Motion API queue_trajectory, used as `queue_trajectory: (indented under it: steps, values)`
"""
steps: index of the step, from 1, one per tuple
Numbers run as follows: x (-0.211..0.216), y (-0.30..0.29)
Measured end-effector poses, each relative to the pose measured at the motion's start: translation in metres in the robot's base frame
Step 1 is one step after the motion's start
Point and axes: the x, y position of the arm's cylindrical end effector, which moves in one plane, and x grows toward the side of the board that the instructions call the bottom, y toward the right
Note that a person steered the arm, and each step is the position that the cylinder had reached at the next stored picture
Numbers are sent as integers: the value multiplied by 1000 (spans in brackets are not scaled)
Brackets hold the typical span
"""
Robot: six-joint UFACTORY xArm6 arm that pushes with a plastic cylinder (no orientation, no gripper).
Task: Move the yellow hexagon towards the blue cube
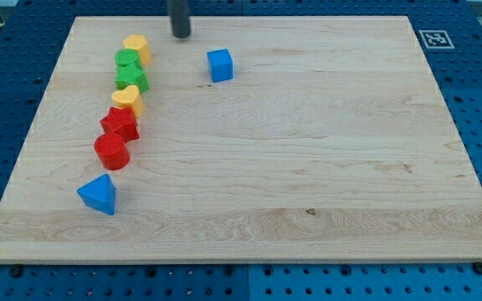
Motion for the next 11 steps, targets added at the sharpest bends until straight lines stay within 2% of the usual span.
queue_trajectory:
  steps: [1, 2, 5, 11]
  values:
    - [0, -67]
    - [0, -85]
    - [27, -87]
    - [62, 3]
